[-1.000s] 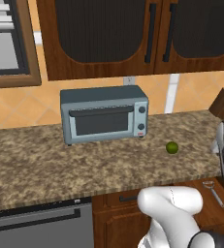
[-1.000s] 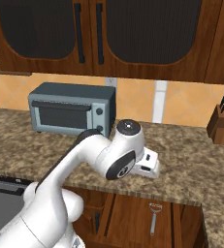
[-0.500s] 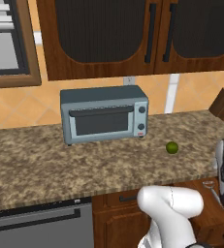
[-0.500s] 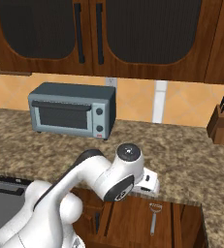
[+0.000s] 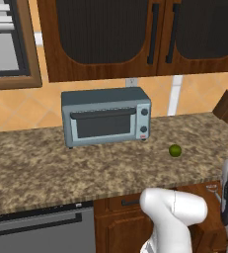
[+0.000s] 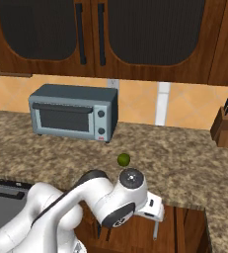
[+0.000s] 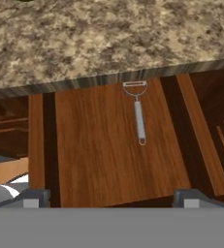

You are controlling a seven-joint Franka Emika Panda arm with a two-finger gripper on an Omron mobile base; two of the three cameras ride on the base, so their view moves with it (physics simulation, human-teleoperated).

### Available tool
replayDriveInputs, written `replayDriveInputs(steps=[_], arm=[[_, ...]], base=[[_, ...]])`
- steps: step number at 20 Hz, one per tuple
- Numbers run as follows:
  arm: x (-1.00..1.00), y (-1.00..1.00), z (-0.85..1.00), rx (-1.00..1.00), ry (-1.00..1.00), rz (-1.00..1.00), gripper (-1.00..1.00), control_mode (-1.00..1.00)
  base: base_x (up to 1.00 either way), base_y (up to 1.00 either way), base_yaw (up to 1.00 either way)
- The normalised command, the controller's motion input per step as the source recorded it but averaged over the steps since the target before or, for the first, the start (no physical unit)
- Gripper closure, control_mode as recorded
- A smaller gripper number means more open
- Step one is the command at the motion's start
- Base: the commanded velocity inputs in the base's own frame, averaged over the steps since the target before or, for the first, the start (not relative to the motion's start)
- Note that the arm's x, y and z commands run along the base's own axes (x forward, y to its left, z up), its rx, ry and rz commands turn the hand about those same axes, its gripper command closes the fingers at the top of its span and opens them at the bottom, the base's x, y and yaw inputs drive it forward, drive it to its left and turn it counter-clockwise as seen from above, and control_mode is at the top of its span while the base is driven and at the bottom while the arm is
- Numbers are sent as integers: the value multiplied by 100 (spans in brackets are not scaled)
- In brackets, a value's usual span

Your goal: Pick the peeler from the drawer and place it on the counter.

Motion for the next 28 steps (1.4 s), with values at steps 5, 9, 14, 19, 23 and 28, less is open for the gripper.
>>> replayDriveInputs(steps=[5, 9, 14, 19, 23, 28], arm=[[-33, -23, -35, 0, 4, 0, -100, -100], [-23, -23, -21, 0, 1, 0, -100, -100], [-23, -5, -16, -1, 9, 0, -100, -100], [8, 0, -8, -1, 8, 4, -100, -100], [19, 0, -31, -1, 11, 6, -100, -100], [0, 0, -28, -3, 14, 1, -100, -100]], base=[[0, 0, 0], [0, 0, 0], [0, 0, 0], [0, 0, 0], [0, 0, 0], [0, 0, 0]])
